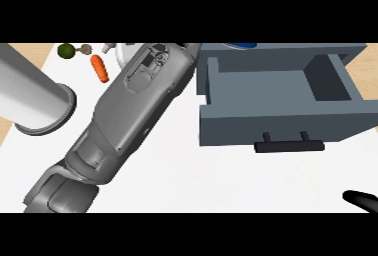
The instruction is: Pick up the can, place it into the drawer and close the drawer
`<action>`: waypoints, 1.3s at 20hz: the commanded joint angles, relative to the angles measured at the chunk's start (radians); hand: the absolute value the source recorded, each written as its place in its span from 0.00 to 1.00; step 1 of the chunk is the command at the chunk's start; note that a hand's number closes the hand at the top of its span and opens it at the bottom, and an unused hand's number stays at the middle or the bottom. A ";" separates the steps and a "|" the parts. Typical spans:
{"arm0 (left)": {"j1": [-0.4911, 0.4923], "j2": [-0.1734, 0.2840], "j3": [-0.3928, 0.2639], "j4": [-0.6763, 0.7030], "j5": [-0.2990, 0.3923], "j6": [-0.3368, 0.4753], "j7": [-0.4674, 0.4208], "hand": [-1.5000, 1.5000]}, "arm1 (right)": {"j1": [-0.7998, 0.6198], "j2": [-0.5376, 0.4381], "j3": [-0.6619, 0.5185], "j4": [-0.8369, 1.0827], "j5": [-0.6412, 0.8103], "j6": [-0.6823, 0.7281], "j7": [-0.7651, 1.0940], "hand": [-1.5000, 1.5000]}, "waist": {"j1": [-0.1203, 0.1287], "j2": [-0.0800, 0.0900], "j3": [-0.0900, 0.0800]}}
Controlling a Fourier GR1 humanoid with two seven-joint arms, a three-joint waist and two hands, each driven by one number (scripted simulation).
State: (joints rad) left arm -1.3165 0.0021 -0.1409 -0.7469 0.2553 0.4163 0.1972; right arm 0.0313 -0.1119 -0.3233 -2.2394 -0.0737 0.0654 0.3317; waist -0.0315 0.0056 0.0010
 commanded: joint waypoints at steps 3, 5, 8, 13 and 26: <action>-0.125 -0.002 0.001 0.175 0.047 -0.023 -0.019 1.00 | 0.010 -0.003 -0.001 -0.004 -0.012 0.012 -0.002 0.00 | -0.010 0.003 0.000; -0.137 -0.002 -0.070 0.184 0.103 0.007 -0.032 1.00 | -0.035 0.002 0.024 0.024 0.026 -0.009 -0.013 0.00 | -0.017 0.004 0.000; -0.225 -0.002 -0.068 0.280 0.117 0.060 -0.044 1.00 | -0.031 -0.002 0.038 0.014 0.014 0.006 0.001 0.00 | -0.042 0.011 0.001; -0.255 -0.002 -0.111 0.357 0.140 0.071 -0.089 1.00 | -0.014 -0.010 0.027 -0.027 -0.016 0.021 0.012 0.00 | -0.057 0.014 0.002; -0.287 -0.002 -0.177 0.420 0.222 0.238 -0.127 0.00 | -0.080 -0.060 0.034 0.043 0.040 0.040 -0.040 0.00 | -0.072 0.022 0.003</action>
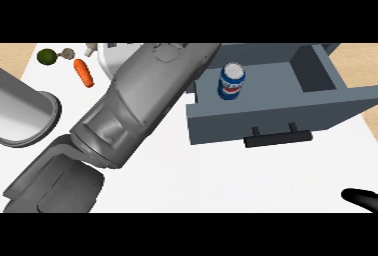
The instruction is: Pick up the can, place it into the drawer and close the drawer
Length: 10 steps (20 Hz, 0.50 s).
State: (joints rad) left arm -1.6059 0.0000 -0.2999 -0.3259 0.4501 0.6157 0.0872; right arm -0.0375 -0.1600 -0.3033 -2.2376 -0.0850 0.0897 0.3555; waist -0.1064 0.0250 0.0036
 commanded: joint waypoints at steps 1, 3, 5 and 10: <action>-0.020 0.000 0.011 0.030 0.026 0.009 -0.034 0.00 | -0.001 -0.035 0.009 -0.018 0.040 0.024 -0.018 0.00 | -0.003 0.005 0.000; -0.002 0.000 -0.008 0.013 0.051 0.020 -0.038 0.00 | -0.042 -0.058 0.024 0.042 0.082 0.031 -0.044 0.00 | 0.004 0.005 0.000; -0.041 0.000 0.008 0.022 0.072 0.040 -0.020 0.00 | -0.075 -0.087 0.027 0.024 0.095 0.039 -0.044 0.00 | -0.005 0.006 0.000; -0.023 0.000 0.013 0.019 0.109 0.024 -0.051 0.00 | -0.118 -0.134 0.091 0.095 0.251 0.055 -0.130 0.00 | 0.021 0.007 -0.001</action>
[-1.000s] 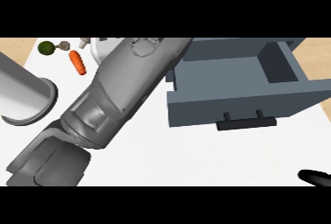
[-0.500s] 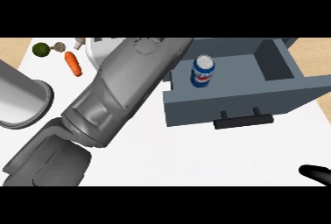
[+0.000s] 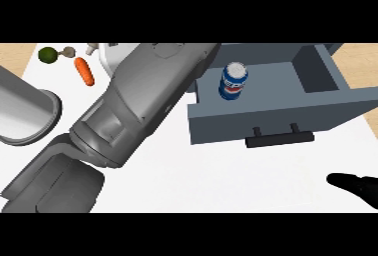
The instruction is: Pick up the can, place it into the drawer and close the drawer
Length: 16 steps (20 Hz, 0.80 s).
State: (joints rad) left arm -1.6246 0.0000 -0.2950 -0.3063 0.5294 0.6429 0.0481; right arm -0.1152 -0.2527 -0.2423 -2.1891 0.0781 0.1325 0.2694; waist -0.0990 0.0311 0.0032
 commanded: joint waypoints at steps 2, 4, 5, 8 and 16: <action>0.003 0.000 0.018 0.008 0.041 -0.002 -0.034 0.00 | -0.008 -0.034 0.085 0.019 0.169 0.008 -0.068 0.00 | 0.015 -0.002 -0.001; 0.011 0.000 0.020 -0.005 0.068 0.023 -0.058 0.00 | -0.071 -0.063 0.126 0.078 0.240 0.007 -0.080 0.00 | 0.006 0.008 0.000; -0.004 0.000 0.008 -0.013 0.068 0.004 -0.032 0.00 | -0.103 -0.076 0.143 0.128 0.300 -0.006 -0.056 0.00 | 0.031 0.001 -0.001; 0.012 0.000 0.022 -0.003 0.083 -0.005 -0.071 0.00 | -0.126 -0.077 0.194 0.177 0.384 -0.025 -0.097 0.00 | 0.039 -0.003 -0.001; -0.046 0.006 0.014 0.054 0.048 0.002 -0.059 0.00 | -0.241 -0.053 0.343 0.486 0.650 -0.133 -0.189 0.00 | 0.083 -0.007 -0.002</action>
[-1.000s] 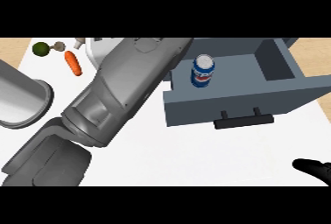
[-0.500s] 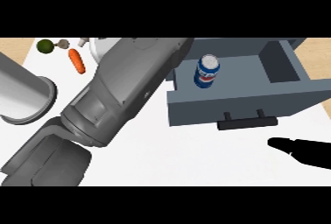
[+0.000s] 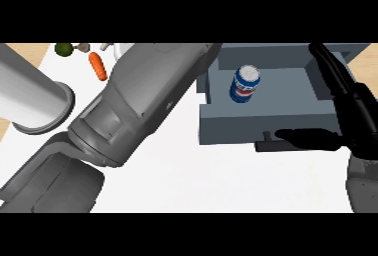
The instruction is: Pick up the can, place it into the drawer and close the drawer
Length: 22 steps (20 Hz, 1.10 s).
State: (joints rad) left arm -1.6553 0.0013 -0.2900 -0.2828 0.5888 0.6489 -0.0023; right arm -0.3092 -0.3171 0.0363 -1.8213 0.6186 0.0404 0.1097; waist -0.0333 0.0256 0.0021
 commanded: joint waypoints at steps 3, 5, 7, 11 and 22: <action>0.029 0.017 0.009 0.017 -0.018 -0.041 -0.016 0.00 | -0.030 0.021 0.102 0.219 0.211 -0.113 -0.076 0.00 | 0.028 -0.010 -0.001; -0.012 0.012 0.022 0.017 -0.014 -0.031 0.011 0.00 | -0.140 0.042 0.109 0.341 0.253 -0.133 -0.059 0.00 | 0.036 -0.007 -0.001; 0.040 0.055 0.040 0.003 -0.007 -0.104 -0.023 0.00 | -0.146 0.037 0.103 0.397 0.262 -0.153 -0.100 0.00 | 0.033 -0.010 -0.001; 0.062 0.055 0.026 -0.018 -0.033 -0.065 -0.001 0.00 | -0.228 0.120 0.121 0.595 0.351 -0.278 -0.104 0.00 | 0.056 -0.017 -0.001; 0.094 0.123 0.025 -0.116 -0.060 -0.079 0.076 0.00 | -0.514 0.152 -0.012 1.062 0.444 -0.587 -0.141 0.00 | 0.088 -0.015 -0.001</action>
State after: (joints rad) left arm -1.5778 0.1080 -0.2631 -0.3634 0.5370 0.5780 0.0591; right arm -0.7262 -0.1751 0.0656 -0.8954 1.0288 -0.4420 -0.0367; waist 0.0423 0.0098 0.0010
